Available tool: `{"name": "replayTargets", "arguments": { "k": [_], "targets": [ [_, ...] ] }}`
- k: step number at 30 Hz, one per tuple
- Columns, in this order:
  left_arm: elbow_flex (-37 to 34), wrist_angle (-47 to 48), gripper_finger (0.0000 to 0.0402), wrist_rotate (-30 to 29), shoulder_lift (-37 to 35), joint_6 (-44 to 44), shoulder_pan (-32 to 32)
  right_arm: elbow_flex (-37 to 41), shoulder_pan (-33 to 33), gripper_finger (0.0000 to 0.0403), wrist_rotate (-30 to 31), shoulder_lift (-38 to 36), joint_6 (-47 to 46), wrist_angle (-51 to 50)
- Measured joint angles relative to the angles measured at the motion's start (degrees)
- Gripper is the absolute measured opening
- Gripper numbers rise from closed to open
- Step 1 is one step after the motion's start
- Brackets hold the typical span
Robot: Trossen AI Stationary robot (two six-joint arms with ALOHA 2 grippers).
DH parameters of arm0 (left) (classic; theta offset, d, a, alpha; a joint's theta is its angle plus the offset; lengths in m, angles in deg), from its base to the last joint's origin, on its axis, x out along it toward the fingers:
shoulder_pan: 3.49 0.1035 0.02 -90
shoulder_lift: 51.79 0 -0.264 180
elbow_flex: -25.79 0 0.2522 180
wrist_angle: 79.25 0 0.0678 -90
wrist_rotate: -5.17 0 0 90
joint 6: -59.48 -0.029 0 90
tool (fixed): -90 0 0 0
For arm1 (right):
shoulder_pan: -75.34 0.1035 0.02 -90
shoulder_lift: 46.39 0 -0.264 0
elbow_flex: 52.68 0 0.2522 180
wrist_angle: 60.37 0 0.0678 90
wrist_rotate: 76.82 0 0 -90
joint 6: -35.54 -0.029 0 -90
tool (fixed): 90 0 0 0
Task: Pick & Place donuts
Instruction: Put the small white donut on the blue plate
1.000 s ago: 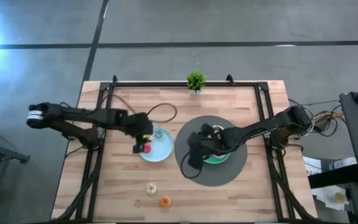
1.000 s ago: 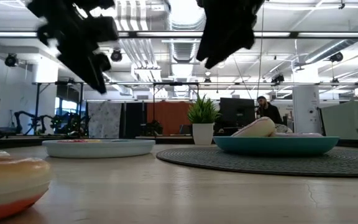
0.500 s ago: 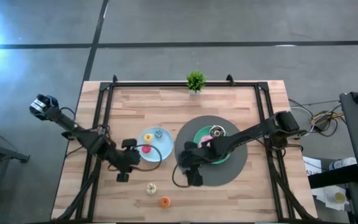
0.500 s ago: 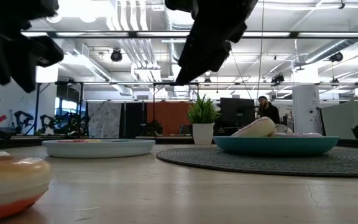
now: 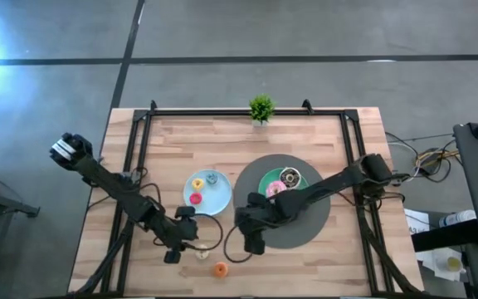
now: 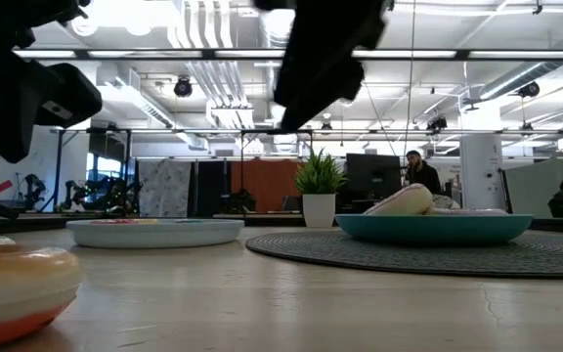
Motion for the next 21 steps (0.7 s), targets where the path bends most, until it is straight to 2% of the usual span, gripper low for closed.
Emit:
{"name": "replayTargets", "arguments": {
  "k": [8, 21],
  "targets": [
    [1.7, -2.9, 0.0121, 0.0, 6.4, 3.1, 0.1, 3.6, 4.4, 0.0203, 3.2, -4.8, -7.0, -3.7],
    [4.9, -2.5, 0.0119, 0.6, 14.9, 8.9, 0.1, 6.4, 10.2, 0.0203, 9.0, -5.0, -14.8, -3.5]
  ]
}}
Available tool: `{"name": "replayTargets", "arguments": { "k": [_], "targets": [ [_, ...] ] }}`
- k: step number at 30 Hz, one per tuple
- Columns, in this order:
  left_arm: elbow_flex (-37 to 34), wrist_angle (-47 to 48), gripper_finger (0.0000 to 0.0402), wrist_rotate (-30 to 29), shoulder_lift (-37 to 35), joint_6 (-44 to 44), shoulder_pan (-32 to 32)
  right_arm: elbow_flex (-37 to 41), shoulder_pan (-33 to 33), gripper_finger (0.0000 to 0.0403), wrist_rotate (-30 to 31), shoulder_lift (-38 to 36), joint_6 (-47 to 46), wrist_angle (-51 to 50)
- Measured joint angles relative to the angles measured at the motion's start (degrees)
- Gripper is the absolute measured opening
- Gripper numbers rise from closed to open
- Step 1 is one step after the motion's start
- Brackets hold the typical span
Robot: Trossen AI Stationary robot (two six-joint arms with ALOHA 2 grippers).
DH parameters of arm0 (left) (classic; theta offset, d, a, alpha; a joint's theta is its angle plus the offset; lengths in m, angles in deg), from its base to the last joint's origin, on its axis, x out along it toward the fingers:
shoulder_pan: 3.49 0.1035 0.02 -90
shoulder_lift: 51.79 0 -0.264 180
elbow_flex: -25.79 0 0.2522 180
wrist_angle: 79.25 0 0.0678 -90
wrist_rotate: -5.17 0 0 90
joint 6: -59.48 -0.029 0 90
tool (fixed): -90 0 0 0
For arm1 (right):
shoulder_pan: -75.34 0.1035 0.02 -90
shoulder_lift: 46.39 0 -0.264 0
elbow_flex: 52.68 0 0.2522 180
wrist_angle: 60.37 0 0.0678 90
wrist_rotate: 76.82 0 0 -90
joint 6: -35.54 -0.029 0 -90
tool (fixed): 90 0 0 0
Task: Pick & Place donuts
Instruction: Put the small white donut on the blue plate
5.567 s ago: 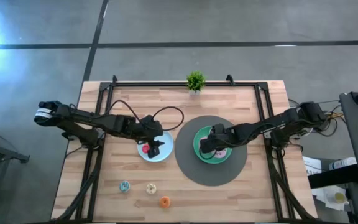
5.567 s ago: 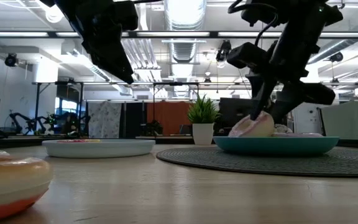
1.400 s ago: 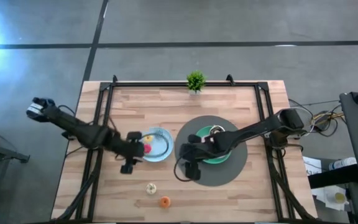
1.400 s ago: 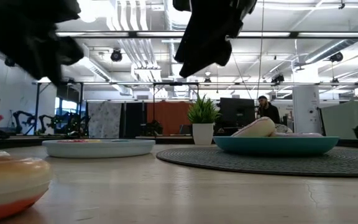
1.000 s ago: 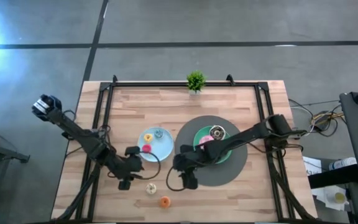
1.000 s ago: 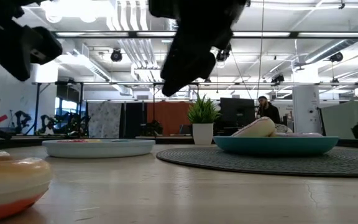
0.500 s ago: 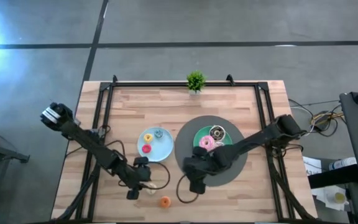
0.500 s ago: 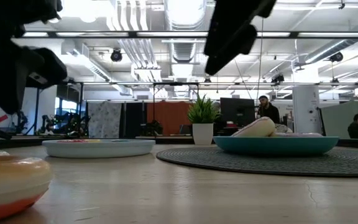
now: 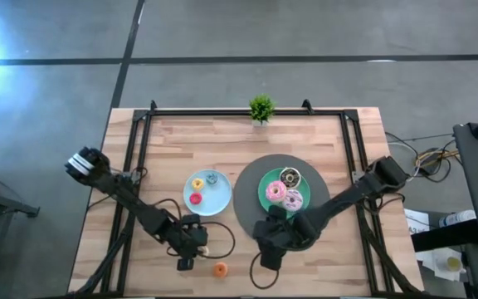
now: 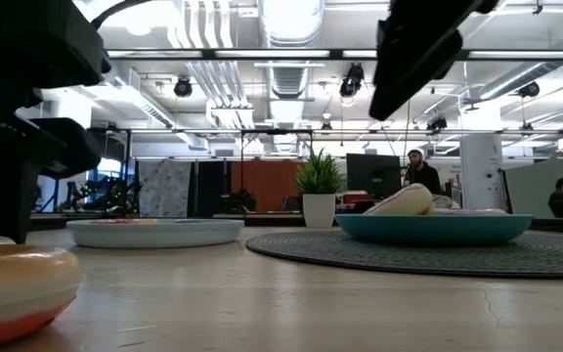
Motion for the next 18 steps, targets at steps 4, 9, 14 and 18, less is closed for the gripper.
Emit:
{"name": "replayTargets", "arguments": {
  "k": [4, 9, 14, 18],
  "targets": [
    [1.9, 2.4, 0.0088, 0.8, 1.8, 0.4, 0.1, 0.1, 1.1, 0.0203, 1.4, 0.0, -1.8, 0.0],
    [4.6, 4.9, 0.0015, 0.4, 2.5, -1.0, 0.3, 0.1, 1.6, 0.0202, 4.3, -1.4, -2.5, -0.4],
    [9.2, 14.7, 0.0003, -4.5, -0.5, -2.7, 2.8, 0.2, 2.0, 0.0190, 8.9, -4.1, -4.7, -3.3],
    [12.0, 22.8, 0.0001, -10.0, -3.8, -7.8, 9.3, 0.2, 2.1, 0.0178, 13.8, -6.5, -7.0, -6.8]
  ]
}}
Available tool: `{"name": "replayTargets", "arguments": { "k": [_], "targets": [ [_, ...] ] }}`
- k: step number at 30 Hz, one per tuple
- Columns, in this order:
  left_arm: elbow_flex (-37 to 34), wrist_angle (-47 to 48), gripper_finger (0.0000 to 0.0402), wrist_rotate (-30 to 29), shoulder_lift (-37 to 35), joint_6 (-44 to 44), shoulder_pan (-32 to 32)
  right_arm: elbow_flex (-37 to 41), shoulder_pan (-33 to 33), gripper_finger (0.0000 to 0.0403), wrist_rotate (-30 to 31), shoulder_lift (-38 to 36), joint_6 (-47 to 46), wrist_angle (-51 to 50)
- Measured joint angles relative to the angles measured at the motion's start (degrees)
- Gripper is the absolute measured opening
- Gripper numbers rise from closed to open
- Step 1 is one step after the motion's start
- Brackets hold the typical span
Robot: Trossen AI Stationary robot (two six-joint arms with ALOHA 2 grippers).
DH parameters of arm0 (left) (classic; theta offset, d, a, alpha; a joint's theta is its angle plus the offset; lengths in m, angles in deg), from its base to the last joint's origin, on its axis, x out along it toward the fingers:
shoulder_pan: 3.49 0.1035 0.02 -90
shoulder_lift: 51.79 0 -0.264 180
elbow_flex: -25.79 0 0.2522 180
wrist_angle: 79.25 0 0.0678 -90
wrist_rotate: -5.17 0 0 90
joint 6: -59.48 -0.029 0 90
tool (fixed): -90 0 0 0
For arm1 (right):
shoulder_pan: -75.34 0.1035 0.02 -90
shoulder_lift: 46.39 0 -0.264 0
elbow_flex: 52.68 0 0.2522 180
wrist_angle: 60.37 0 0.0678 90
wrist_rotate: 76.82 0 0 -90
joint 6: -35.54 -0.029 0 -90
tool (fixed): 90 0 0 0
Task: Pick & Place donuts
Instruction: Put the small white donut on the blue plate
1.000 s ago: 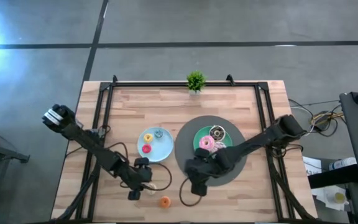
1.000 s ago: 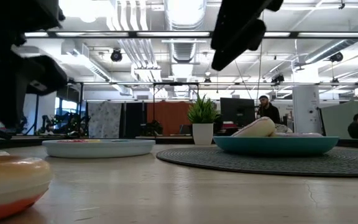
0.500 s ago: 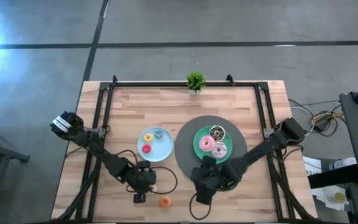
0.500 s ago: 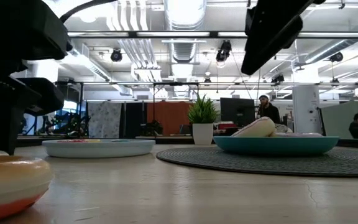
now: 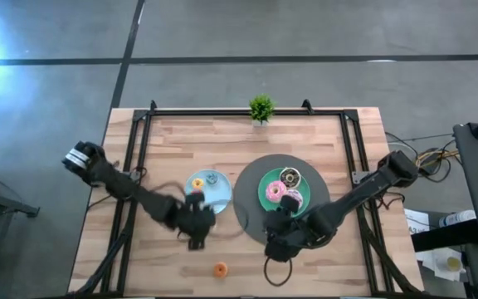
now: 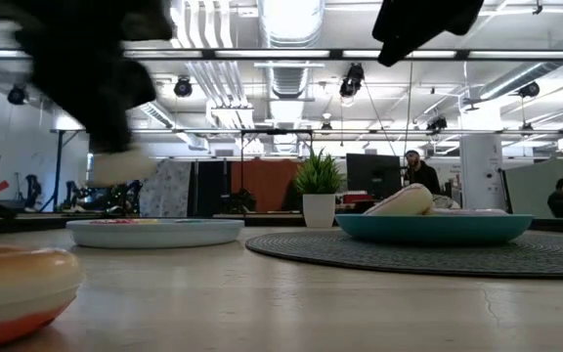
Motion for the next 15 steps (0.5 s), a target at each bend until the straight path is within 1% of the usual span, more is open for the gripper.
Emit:
{"name": "replayTargets", "arguments": {
  "k": [3, 6, 9, 12, 15],
  "targets": [
    [-0.3, -0.9, 0.0001, -0.8, -1.7, -4.5, 7.9, 0.1, 0.0, 0.0171, 2.2, -1.0, -1.2, -0.9],
    [-0.5, -1.0, 0.0001, -0.8, -1.3, -10.0, 16.5, 0.1, 0.0, 0.0167, 2.7, -1.2, -1.3, -0.8],
    [-0.5, -1.1, 0.0001, 2.1, 0.3, -13.8, 24.0, 0.1, 0.1, 0.0163, 2.8, -1.1, -2.1, -0.9],
    [-0.6, -2.5, 0.0001, 7.0, 2.1, -15.6, 28.6, 0.1, 0.4, 0.0160, 3.7, -1.1, -2.5, -0.8],
    [-0.6, -6.0, 0.0008, 10.8, 3.6, -15.6, 30.2, 0.2, 0.4, 0.0157, 4.7, -1.1, -3.3, -0.9]
  ]
}}
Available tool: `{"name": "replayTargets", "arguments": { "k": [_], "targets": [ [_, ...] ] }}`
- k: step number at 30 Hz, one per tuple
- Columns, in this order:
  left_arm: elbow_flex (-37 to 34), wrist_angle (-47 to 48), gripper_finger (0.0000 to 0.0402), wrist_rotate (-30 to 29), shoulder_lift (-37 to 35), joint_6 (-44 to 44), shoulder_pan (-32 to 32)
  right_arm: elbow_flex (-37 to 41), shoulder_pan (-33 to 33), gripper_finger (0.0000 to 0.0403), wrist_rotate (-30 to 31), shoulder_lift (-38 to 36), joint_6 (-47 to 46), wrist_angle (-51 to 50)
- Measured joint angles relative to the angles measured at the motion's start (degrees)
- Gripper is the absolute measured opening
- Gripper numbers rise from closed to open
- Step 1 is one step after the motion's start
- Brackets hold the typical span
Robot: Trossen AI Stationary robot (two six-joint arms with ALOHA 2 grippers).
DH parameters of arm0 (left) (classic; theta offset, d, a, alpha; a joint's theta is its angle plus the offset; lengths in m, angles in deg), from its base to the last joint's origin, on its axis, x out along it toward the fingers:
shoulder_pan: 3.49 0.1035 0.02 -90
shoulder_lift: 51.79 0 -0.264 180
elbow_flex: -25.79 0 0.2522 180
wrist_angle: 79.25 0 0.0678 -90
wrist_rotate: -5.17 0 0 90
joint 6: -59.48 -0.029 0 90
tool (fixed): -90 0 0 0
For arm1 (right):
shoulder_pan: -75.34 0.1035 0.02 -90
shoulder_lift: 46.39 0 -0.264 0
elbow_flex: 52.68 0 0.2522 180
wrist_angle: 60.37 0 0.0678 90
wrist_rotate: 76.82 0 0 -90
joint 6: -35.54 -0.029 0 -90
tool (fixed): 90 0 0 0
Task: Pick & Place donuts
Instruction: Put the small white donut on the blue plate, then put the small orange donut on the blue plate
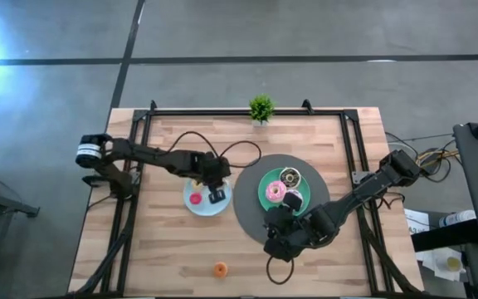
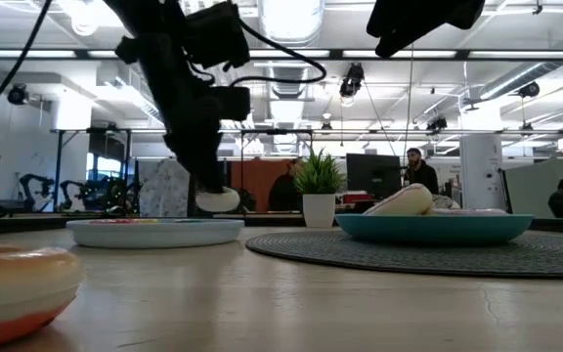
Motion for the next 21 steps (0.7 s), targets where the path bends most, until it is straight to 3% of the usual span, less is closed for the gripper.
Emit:
{"name": "replayTargets", "arguments": {
  "k": [4, 12, 21],
  "targets": [
    [0.0, -0.6, 0.0043, 3.2, 1.9, 0.0, 0.3, 0.0, 0.0, 0.0157, 0.5, 0.0, -0.2, -0.1],
    [0.0, 4.0, 0.0123, 2.8, 1.1, 0.0, 0.1, 0.3, 0.0, 0.0152, 0.7, 0.0, -0.7, -1.3],
    [3.0, 5.4, 0.0140, 2.0, -7.9, -0.5, -1.1, 0.3, -0.1, 0.0151, 0.3, 0.0, -0.8, -1.3]
  ]
}}
